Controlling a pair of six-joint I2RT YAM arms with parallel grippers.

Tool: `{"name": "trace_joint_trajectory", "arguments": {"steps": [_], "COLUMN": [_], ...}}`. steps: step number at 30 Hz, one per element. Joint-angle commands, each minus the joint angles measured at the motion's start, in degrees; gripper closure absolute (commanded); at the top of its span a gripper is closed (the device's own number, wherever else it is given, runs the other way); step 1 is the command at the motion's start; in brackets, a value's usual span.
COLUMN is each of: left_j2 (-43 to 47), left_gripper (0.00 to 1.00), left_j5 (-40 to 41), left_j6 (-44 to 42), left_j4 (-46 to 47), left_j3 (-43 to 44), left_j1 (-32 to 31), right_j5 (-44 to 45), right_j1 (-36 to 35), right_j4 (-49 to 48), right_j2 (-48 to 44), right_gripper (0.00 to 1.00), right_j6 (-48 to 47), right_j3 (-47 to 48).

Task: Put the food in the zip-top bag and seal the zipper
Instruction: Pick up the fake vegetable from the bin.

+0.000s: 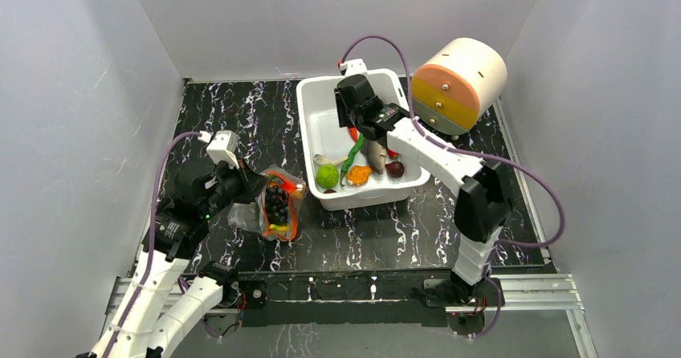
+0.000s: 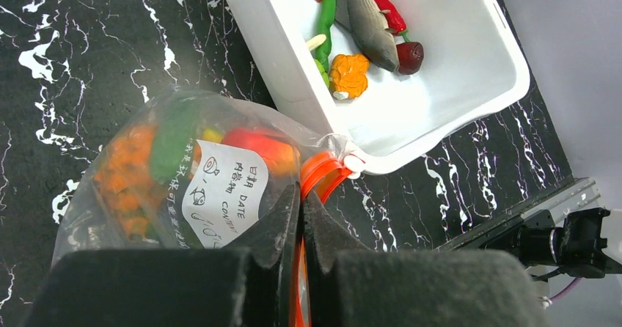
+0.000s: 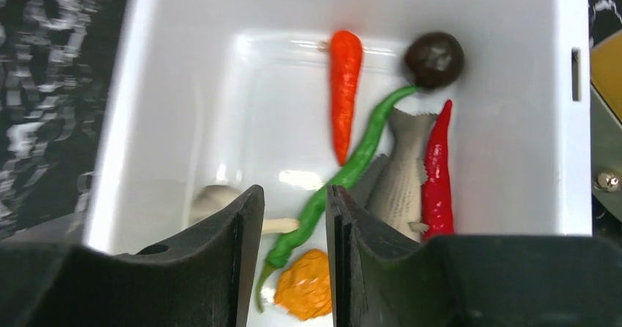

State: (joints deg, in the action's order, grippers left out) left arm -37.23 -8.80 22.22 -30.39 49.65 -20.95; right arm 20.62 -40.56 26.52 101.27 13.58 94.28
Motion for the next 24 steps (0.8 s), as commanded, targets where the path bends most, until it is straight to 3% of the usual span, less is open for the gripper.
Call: {"name": "trace_joint_trajectory", "arguments": {"steps": [1,11,19,24], "left_j2": [2.4,3.9,4.7,5.2], "left_gripper": [1.0,1.0,1.0,1.0], "left_j5": [0.3,0.4,-0.2,-0.4], "left_j6": [-1.1,-0.1,1.0,1.8], "left_j4": [0.1,-0.2,-1.1,-0.8], "left_j3": [-0.5,-2.1,-2.8,-3.2], "left_j1": [0.0,0.0,0.0,0.0], "right_j5": [3.1,4.8,8.3,6.1], "right_j1": [3.2,7.2,8.6,9.4], "right_j4": [-1.9,-0.4,-1.1,-1.4], "right_j2": [6.9,20.9,26.3,28.4], "right_gripper": [0.67,0.7,0.71,0.66], "right_j6": [0.5,1.4,2.2,1.3], "right_j3": [0.9,8.8,12.7,13.9]}}
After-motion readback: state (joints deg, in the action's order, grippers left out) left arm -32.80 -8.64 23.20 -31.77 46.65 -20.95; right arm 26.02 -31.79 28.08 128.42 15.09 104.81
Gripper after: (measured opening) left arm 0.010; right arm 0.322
